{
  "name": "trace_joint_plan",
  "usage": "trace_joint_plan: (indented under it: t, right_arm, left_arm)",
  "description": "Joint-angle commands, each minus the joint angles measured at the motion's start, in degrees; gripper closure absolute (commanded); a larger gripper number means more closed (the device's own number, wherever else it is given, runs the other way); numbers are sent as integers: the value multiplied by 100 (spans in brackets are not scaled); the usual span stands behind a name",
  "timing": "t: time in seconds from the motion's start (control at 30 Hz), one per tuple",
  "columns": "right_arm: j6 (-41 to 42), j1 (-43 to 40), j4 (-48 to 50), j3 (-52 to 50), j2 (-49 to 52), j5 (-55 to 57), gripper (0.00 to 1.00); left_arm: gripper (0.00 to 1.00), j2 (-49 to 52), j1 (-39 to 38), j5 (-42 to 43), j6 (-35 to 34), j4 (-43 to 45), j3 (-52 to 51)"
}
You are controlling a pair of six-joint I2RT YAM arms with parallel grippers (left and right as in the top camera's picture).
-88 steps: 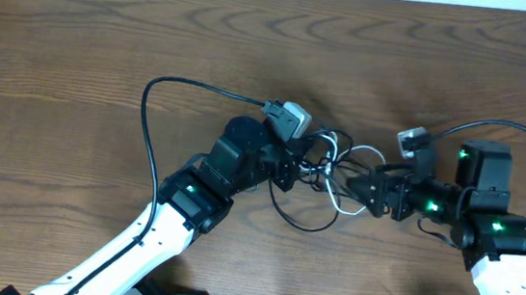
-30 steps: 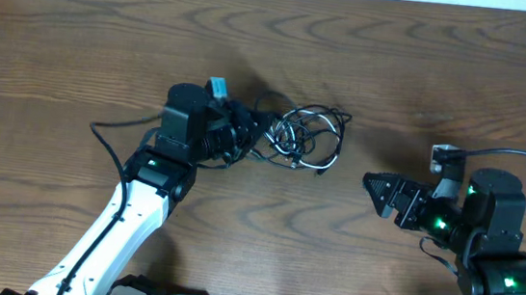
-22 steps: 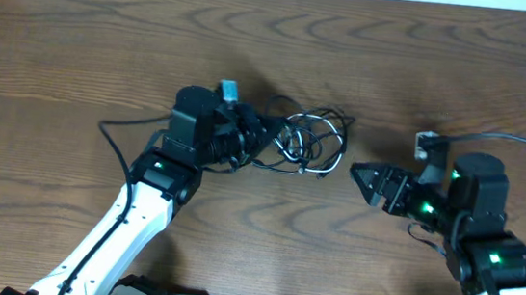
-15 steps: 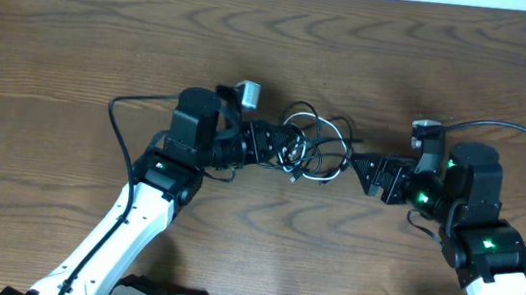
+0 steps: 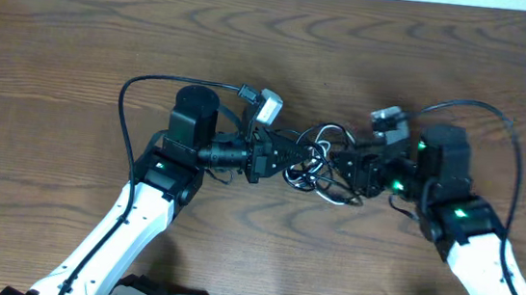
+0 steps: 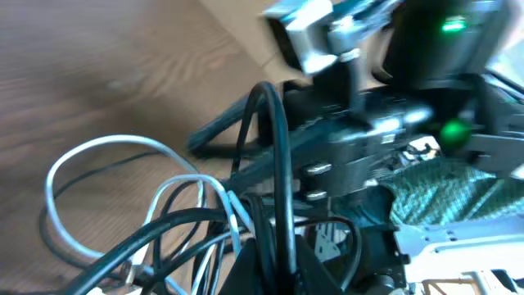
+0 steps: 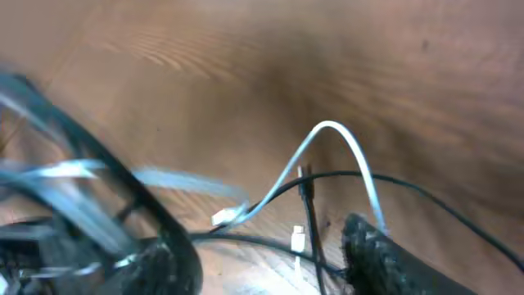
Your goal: Untangle cables
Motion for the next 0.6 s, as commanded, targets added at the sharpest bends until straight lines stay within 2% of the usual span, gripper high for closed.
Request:
trace_joint_plan:
  t: [0.0, 0.13, 0.23, 0.3, 0.37, 0.47, 0.57]
  right_arm:
    - [-138, 107, 175, -4, 413, 778, 51]
    - [601, 103, 208, 13, 455, 2610, 75]
    - [1043, 44, 214, 155, 282, 3069, 88]
    - [1141, -22, 192, 339, 48, 3069, 94]
    - [1147, -46, 173, 527, -238, 3073, 96]
    - [1147, -37, 240, 686, -625, 3027, 96]
    - [1141, -33, 225, 684, -796, 2900, 84]
  left_arm:
    - [92, 26, -9, 627, -114, 162, 190]
    - [92, 26, -9, 909, -111, 96, 190]
    - [92, 37, -9, 748, -4, -94, 190]
    - [92, 46, -9, 313, -7, -365, 190]
    - [92, 63, -9, -155, -7, -686, 190]
    - [92, 96, -9, -361, -7, -901, 190]
    - [92, 107, -66, -321, -7, -892, 190]
